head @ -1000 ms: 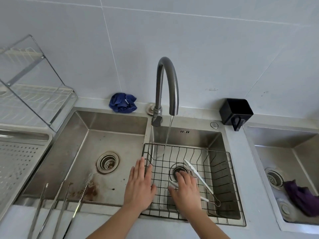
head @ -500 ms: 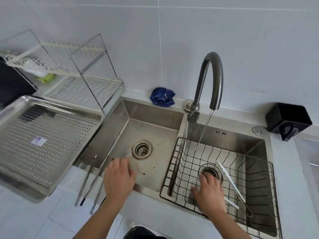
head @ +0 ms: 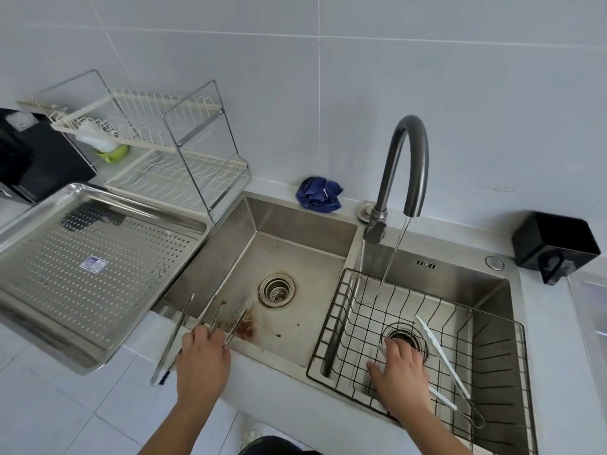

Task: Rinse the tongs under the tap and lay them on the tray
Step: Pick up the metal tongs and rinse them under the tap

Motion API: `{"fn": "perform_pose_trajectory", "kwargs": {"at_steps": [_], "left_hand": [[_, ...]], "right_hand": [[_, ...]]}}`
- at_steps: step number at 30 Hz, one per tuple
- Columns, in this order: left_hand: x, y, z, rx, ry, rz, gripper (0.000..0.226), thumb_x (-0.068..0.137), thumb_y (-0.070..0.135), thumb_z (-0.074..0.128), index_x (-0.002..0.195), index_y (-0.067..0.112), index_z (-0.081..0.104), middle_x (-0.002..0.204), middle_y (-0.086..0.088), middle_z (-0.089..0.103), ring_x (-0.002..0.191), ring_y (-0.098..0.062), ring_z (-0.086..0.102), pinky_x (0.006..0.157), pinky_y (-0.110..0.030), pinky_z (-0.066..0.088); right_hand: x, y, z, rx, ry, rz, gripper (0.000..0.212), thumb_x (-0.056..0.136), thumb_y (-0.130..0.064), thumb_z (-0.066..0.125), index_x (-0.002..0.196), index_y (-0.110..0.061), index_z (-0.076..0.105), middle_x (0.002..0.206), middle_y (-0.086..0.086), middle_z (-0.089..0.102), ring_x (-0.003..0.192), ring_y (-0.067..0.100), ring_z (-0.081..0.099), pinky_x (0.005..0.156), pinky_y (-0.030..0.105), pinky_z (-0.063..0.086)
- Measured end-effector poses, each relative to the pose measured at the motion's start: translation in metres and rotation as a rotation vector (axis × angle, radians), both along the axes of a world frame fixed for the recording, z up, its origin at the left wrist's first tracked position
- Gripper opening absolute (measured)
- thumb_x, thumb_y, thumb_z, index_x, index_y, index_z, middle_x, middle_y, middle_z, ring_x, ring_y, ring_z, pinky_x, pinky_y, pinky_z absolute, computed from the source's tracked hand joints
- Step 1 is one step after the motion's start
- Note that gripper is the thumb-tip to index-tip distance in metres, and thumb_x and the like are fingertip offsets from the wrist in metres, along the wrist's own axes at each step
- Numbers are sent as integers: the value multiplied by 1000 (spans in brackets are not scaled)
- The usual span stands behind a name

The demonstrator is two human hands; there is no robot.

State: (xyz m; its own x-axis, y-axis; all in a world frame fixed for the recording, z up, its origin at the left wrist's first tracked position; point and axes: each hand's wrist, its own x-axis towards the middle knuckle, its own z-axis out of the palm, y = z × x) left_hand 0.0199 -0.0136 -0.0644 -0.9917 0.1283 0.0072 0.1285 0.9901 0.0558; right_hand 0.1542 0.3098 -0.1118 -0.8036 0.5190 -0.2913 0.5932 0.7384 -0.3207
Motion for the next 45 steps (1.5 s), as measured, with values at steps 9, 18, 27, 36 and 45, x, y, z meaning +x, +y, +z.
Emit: {"fn": "perform_pose_trajectory", "kwargs": {"at_steps": [9,18,27,36,45], "left_hand": [[-3,4,4,64,62,-77,17,73,11,85,80,5,71,86,-18,59,82,-35,50,55,-38,48],[-11,76,40,850,-199,123,13,90,16,69,86,27,64,99,-2,58,84,-19,60,71,-33,48],[-13,127,55,1579,-696,333,22,86,3,75,105,5,63,103,-19,75,96,-30,76,69,-37,60],[-2,188,58,1174,-553,56,28,77,-2,79,88,20,67,88,5,75,83,-18,72,75,-36,60],[-1,200,60,929,-394,-197,33,82,9,76,91,38,63,91,11,70,80,-2,65,68,-15,49]], "right_hand": [[0,0,0,9,-4,10,65,97,-55,51,152,-22,38,152,-3,42,138,21,38,115,37,34],[2,3,-5,-19,1,-37,66,97,-55,52,153,-24,36,153,-3,42,138,20,38,116,36,33],[-7,9,2,-156,71,-109,58,98,-49,58,148,-23,46,148,-3,49,134,21,42,111,34,37],[-90,15,103,-1001,574,-390,35,103,-48,52,107,-19,72,82,4,77,68,17,68,58,33,56],[-117,16,109,-947,612,-507,34,101,-28,61,79,-4,68,58,7,56,47,17,54,47,34,49]]}}
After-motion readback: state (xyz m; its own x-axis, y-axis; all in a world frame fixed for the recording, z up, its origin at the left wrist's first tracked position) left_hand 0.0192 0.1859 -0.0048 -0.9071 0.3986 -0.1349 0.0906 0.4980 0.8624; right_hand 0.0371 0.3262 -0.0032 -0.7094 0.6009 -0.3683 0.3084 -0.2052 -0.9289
